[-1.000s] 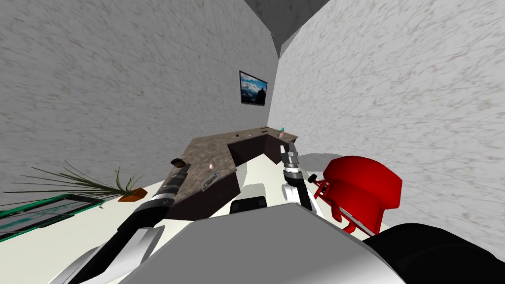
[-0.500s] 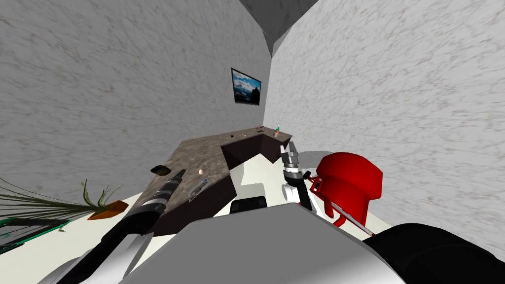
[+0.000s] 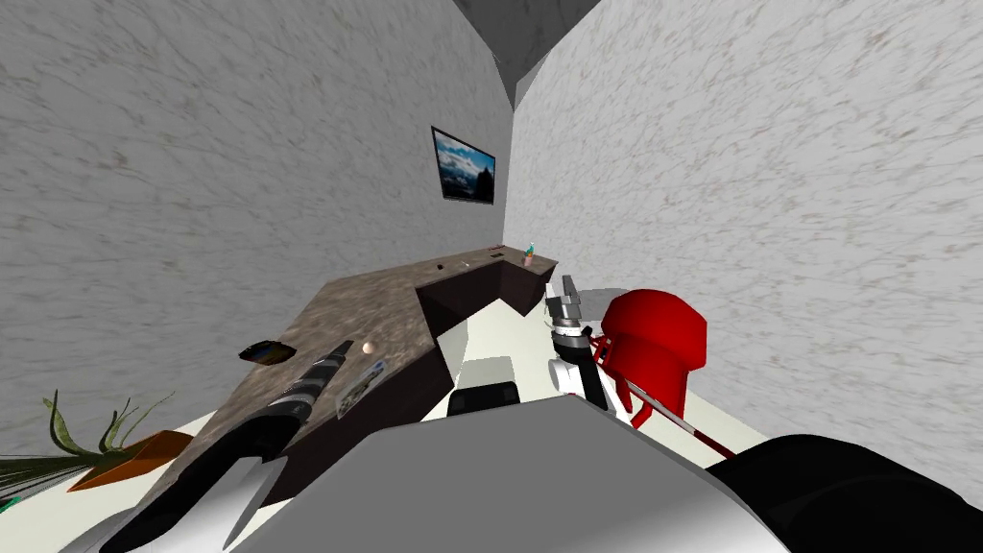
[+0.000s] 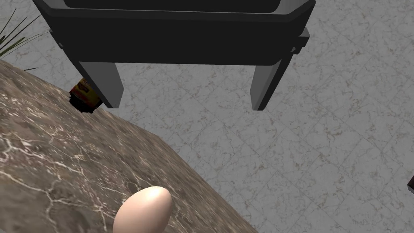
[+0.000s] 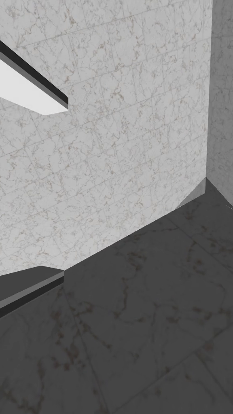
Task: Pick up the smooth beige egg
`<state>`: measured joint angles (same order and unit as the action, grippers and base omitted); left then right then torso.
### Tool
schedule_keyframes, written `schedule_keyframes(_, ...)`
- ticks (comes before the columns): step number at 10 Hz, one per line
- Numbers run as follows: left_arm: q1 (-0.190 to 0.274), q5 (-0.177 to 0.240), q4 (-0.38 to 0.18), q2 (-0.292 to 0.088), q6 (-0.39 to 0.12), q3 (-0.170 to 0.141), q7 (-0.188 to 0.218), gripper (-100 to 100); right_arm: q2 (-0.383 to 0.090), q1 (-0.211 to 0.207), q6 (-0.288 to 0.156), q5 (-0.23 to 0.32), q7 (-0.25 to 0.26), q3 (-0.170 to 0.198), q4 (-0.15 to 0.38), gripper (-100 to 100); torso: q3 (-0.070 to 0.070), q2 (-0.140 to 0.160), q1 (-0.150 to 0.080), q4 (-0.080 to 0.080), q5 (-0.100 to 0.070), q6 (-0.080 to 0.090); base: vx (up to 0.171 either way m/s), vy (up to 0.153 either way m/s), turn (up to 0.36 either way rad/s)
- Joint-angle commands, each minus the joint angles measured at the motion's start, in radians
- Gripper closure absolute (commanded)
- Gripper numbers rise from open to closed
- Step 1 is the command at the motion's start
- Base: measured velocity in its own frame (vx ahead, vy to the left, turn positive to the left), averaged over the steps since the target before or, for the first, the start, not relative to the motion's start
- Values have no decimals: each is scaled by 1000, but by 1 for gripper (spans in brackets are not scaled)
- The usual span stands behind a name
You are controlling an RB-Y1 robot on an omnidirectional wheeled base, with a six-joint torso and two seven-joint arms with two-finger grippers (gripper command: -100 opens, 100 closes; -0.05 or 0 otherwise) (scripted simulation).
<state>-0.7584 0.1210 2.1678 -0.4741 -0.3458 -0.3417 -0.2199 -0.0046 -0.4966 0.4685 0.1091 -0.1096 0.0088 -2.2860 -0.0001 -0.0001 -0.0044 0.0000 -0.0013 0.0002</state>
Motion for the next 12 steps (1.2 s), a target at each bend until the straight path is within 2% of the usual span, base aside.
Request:
schedule_keyframes(1, -3, 5, -21, -13, -50, -11, 8, -100, 0, 0, 0, 0, 0, 0, 0, 0, 0, 0, 0, 0, 0, 0, 35, -62, -190)
schedule_keyframes(6, -1, 21, -92, -51, -185, -37, 30, -100, 0, 0, 0, 0, 0, 0, 0, 0, 0, 0, 1, 0, 0, -1, 37, -50, -162)
schedule_keyframes(12, -7, 36, -164, -81, -293, -47, 44, -100, 0, 0, 0, 0, 0, 0, 0, 0, 0, -1, 4, 0, 1, -1, 46, 0, -110)
